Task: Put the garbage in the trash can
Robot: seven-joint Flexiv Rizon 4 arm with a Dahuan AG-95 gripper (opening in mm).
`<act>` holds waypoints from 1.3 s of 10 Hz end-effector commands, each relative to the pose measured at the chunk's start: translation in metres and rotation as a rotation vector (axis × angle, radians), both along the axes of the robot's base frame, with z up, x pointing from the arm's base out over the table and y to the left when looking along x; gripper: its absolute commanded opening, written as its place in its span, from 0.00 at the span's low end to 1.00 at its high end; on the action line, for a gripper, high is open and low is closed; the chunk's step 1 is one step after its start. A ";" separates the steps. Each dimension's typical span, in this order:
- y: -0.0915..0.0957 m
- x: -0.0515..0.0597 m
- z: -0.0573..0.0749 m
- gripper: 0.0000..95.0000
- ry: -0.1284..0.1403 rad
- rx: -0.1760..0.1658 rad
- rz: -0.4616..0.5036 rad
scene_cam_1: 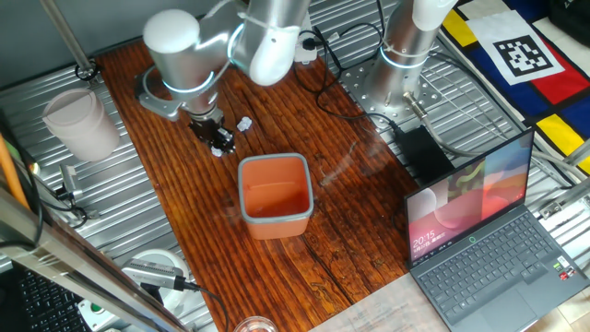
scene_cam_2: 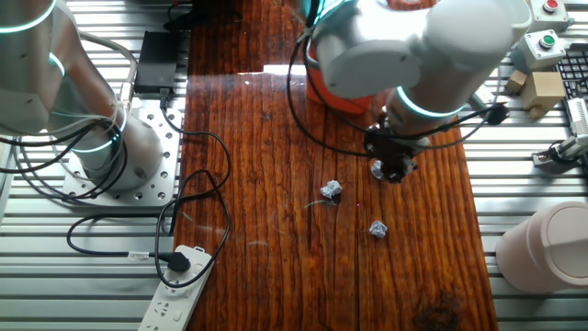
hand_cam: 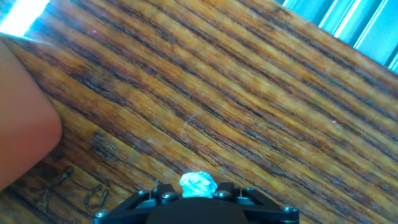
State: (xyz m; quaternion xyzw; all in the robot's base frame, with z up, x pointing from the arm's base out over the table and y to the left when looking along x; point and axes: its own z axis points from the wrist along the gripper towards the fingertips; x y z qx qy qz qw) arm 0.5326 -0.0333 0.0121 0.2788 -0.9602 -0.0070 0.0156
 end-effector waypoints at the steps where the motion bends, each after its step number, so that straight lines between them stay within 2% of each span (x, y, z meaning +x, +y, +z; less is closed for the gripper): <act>1: 0.000 0.002 0.005 0.00 0.009 -0.008 0.004; 3: 0.003 0.006 0.027 0.00 0.032 -0.008 0.005; 4: 0.008 0.011 0.053 0.00 0.062 -0.009 0.002; 5: 0.013 0.012 0.071 0.00 0.079 -0.008 -0.002; 6: 0.024 0.012 0.101 0.00 0.112 0.003 -0.018; 7: 0.035 0.010 0.123 0.00 0.130 0.005 -0.023; 8: 0.050 0.004 0.146 0.00 0.152 0.005 -0.053; 9: 0.062 -0.001 0.160 0.00 0.166 0.005 -0.080; 11: 0.119 -0.027 0.193 0.00 0.187 0.000 -0.182; 13: 0.148 -0.042 0.199 0.00 0.188 0.004 -0.236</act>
